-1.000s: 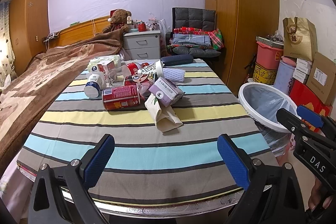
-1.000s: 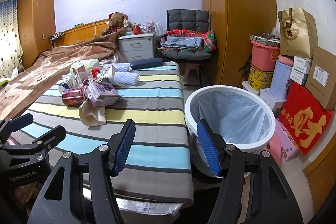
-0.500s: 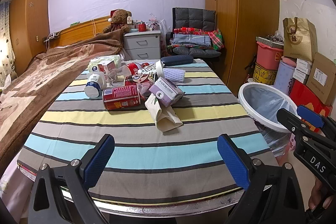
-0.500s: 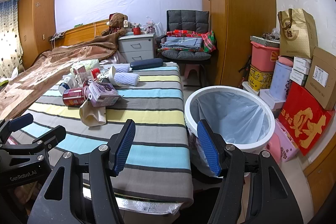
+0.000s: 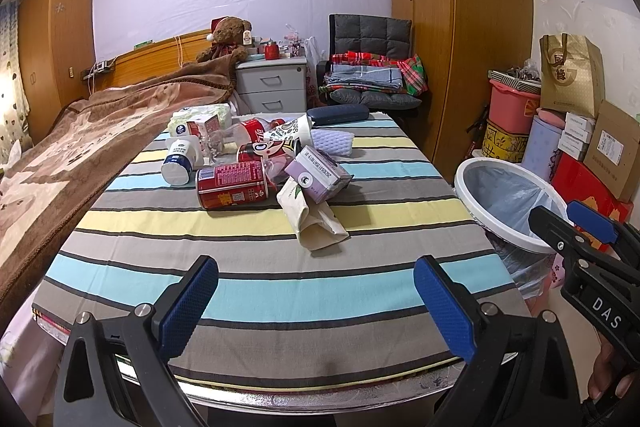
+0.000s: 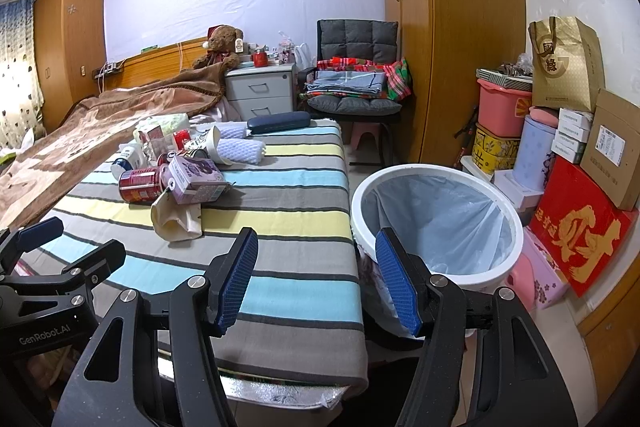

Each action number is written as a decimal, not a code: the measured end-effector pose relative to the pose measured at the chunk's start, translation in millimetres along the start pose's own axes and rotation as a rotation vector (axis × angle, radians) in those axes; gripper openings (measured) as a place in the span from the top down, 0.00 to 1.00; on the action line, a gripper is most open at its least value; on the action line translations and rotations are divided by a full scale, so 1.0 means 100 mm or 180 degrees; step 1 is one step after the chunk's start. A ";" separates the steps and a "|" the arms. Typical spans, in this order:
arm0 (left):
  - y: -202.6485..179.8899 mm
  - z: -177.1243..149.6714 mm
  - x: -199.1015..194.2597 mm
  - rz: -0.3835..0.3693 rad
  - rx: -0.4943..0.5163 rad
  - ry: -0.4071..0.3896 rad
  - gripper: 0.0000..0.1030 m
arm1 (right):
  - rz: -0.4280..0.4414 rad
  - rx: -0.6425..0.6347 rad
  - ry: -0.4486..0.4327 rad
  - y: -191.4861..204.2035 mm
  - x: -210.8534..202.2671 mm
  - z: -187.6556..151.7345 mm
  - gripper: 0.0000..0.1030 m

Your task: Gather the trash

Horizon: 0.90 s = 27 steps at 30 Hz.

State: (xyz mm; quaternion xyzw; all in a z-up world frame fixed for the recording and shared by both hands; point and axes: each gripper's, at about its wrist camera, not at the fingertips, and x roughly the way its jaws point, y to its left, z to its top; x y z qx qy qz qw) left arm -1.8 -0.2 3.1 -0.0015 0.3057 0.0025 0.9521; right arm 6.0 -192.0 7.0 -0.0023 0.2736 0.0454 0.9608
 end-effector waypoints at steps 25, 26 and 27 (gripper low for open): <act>0.01 0.00 0.00 -0.0011 -0.0002 0.0010 0.03 | -0.0006 -0.0001 -0.0009 0.00 -0.03 0.01 0.39; 0.02 0.00 0.00 -0.0006 -0.0001 0.0013 0.03 | -0.0005 0.0000 -0.0008 0.00 -0.03 0.01 0.39; 0.02 0.00 0.00 -0.0001 0.0000 0.0008 0.03 | -0.0004 0.0000 -0.0004 0.00 -0.03 0.01 0.39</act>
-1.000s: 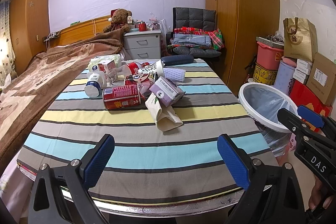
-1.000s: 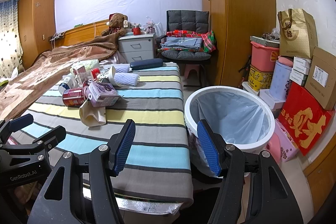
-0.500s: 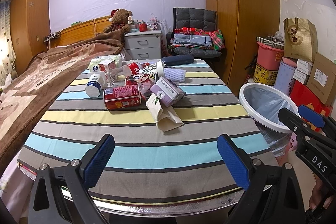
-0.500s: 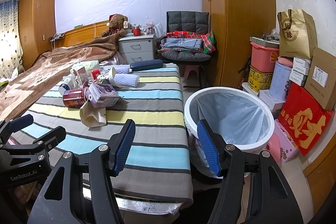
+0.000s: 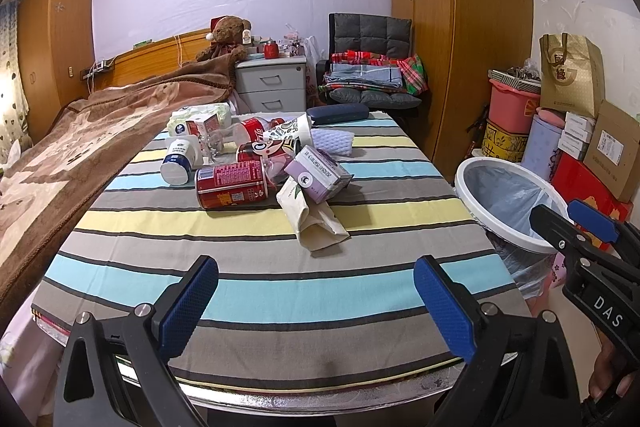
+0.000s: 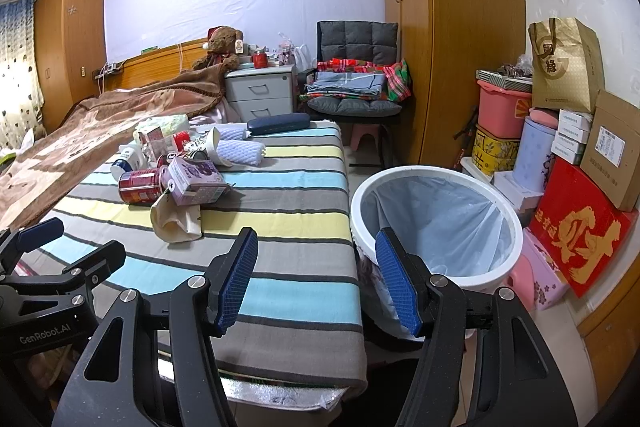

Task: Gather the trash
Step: 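Grasp the purple juice carton with the right tool while the left tool grasps the red milk can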

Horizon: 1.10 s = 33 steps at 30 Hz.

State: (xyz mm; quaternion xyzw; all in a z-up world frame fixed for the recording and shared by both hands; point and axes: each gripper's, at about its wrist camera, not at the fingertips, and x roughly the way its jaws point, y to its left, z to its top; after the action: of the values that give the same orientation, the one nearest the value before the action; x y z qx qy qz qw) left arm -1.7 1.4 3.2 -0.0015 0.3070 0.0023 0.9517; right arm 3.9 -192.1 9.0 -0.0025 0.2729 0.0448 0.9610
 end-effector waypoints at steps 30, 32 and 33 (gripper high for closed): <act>1.27 0.48 0.90 0.0208 -0.0168 0.0246 0.03 | 0.0828 -0.0034 0.0298 0.70 0.91 0.48 0.39; 1.33 0.54 0.99 0.0176 -0.0129 0.0262 0.03 | 0.0872 -0.0005 0.0365 0.76 1.01 0.52 0.39; 1.35 0.58 1.05 0.0118 -0.0085 0.0258 0.03 | 0.0884 0.0015 0.0406 0.79 1.06 0.53 0.39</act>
State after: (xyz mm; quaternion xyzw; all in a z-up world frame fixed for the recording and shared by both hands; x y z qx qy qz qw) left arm 117.0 137.1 -10.9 -0.0086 0.3452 0.0239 0.9382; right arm 114.6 -103.0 0.5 0.0348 0.3312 0.1765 0.9263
